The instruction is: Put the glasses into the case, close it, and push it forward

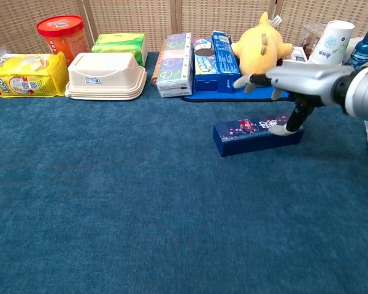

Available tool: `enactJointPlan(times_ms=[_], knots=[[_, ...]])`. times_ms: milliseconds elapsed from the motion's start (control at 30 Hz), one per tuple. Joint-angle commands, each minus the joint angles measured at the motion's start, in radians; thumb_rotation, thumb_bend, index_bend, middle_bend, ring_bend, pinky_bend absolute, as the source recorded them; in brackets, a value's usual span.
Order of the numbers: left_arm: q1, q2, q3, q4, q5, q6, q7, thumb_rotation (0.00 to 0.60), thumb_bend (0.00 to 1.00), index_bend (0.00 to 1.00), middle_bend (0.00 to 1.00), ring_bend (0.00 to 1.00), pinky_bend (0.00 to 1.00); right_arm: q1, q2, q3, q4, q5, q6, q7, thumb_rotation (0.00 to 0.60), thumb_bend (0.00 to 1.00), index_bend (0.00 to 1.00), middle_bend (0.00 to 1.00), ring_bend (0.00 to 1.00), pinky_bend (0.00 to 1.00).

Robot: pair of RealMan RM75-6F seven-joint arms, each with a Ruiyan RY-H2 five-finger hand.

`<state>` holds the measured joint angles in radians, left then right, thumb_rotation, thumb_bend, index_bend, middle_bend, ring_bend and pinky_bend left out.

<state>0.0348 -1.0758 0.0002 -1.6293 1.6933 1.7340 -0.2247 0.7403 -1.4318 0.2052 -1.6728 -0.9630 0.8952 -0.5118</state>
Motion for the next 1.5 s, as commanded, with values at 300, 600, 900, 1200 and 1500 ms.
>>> enactJointPlan(times_ms=[300, 600, 900, 1200, 1500], knots=[[0.003, 0.055, 0.002, -0.061, -0.090, -0.072, 0.104, 0.600, 0.32, 0.12, 0.03, 0.00, 0.00, -0.179, 0.150, -0.071, -0.161, -0.176, 0.302, 0.045, 0.600, 0.34, 0.02, 0.14, 0.07, 0.22], [-0.004, 0.052, 0.018, -0.135, -0.167, -0.166, 0.237, 0.600, 0.32, 0.12, 0.03, 0.00, 0.00, -0.459, 0.223, -0.216, -0.135, -0.388, 0.683, 0.035, 0.600, 0.34, 0.20, 0.20, 0.10, 0.20], [0.026, 0.036, 0.037, -0.172, -0.172, -0.145, 0.338, 0.600, 0.33, 0.13, 0.04, 0.00, 0.00, -0.624, 0.274, -0.259, -0.118, -0.399, 0.812, 0.104, 0.600, 0.34, 0.27, 0.22, 0.10, 0.18], [0.067, 0.055, 0.054, -0.216, -0.129, -0.082, 0.356, 0.600, 0.33, 0.13, 0.06, 0.00, 0.00, -0.663, 0.285, -0.256, -0.086, -0.454, 0.794, 0.192, 0.600, 0.34, 0.28, 0.23, 0.12, 0.16], [0.071, 0.062, 0.043, -0.221, -0.114, -0.068, 0.341, 0.600, 0.33, 0.13, 0.07, 0.00, 0.00, -0.663, 0.262, -0.222, -0.075, -0.473, 0.757, 0.190, 0.600, 0.34, 0.29, 0.23, 0.12, 0.16]])
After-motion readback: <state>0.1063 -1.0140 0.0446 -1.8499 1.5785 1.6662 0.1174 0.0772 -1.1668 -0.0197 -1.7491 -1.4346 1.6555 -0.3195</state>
